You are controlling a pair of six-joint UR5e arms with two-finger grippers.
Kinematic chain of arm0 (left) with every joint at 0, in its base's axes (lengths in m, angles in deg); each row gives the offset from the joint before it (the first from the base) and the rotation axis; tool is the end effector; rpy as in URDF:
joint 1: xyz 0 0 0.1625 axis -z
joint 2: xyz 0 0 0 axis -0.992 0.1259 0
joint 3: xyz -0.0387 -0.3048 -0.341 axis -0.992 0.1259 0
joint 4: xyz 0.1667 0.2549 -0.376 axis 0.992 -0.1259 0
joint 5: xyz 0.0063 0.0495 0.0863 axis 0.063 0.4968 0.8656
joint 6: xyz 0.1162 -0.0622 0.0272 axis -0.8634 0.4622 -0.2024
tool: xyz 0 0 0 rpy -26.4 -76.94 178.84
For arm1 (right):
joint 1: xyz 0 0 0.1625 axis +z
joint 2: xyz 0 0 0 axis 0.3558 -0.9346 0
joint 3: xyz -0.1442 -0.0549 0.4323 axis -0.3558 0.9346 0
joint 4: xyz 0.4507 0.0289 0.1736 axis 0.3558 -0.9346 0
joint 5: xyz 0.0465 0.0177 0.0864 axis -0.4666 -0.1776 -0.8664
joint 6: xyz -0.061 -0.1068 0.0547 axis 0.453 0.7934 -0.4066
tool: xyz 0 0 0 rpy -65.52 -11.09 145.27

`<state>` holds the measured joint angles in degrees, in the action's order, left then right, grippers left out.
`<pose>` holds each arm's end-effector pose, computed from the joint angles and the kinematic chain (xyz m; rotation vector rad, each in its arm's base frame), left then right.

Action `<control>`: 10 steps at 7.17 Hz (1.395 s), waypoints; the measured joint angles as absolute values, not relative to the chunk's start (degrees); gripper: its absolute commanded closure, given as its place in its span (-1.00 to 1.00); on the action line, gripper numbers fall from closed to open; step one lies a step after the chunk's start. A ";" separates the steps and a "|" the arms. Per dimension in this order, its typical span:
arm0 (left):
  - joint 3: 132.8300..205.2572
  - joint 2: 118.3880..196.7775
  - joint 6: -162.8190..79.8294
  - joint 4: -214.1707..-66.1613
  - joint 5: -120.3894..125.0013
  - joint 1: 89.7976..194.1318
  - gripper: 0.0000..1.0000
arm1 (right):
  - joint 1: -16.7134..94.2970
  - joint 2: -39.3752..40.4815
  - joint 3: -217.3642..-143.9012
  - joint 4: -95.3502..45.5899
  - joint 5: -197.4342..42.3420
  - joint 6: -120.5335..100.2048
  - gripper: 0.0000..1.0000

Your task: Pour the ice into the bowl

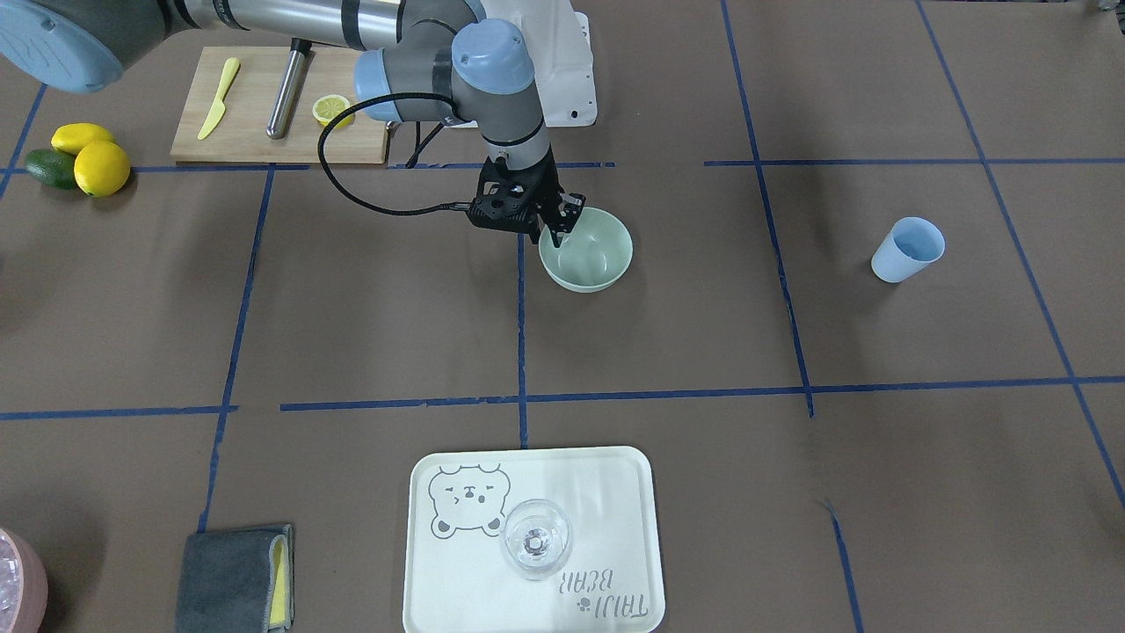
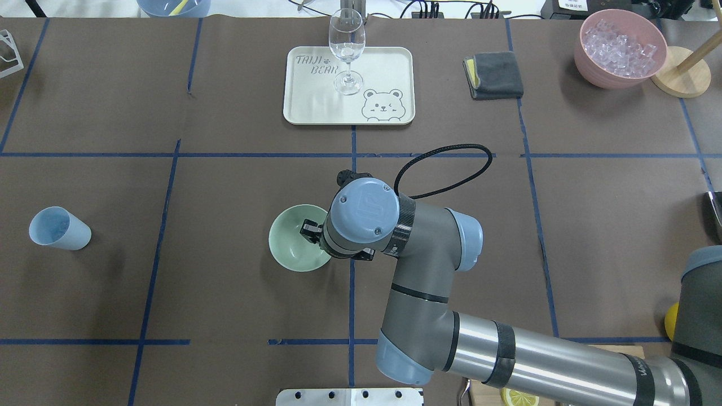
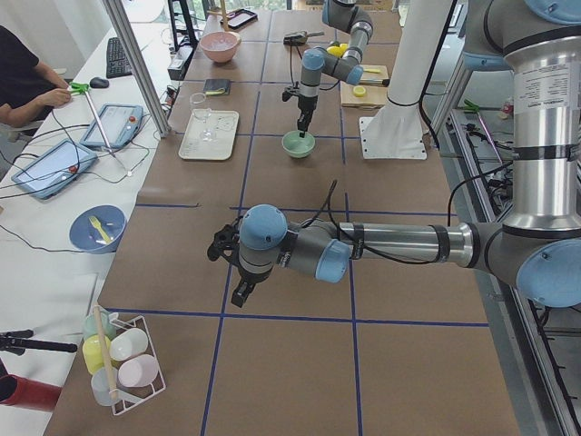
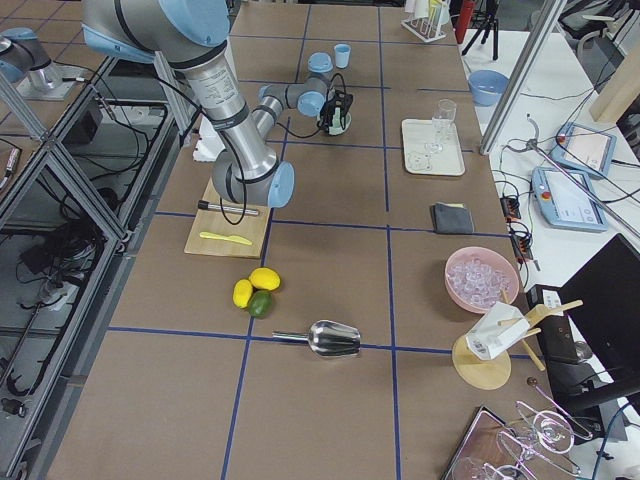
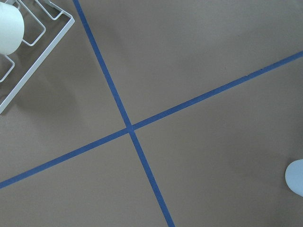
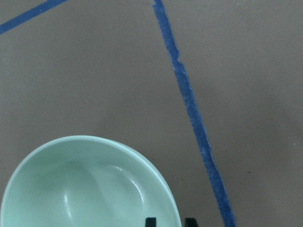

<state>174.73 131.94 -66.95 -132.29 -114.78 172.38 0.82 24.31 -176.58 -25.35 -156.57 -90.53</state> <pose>-0.0287 -0.5402 0.6658 0.3874 0.8121 0.3215 -0.7276 -0.4023 0.1691 -0.0677 -0.9886 0.3549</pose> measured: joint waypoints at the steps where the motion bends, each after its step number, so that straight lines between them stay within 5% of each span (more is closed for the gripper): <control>1: 174.64 132.13 -66.79 -135.03 -114.82 172.07 -1.00 | 1.95 23.82 -177.82 -24.77 -158.18 -90.30 -1.00; 3: 174.53 132.37 -61.68 -142.92 -114.45 171.04 -0.75 | 7.88 18.98 -184.57 -24.14 -164.98 -89.63 -1.00; 6: 174.67 128.40 -32.98 -167.27 -109.16 162.60 -0.98 | 18.78 6.75 -193.22 -23.75 -173.46 -80.47 -1.00; 10: 175.48 117.04 -7.49 -195.36 -79.08 139.86 -0.99 | 23.01 -0.10 -194.23 -20.89 -173.90 -75.15 -1.00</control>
<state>175.48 117.04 -7.49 -195.36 -79.08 139.86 23.01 -0.10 -194.23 -20.89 -173.90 -75.15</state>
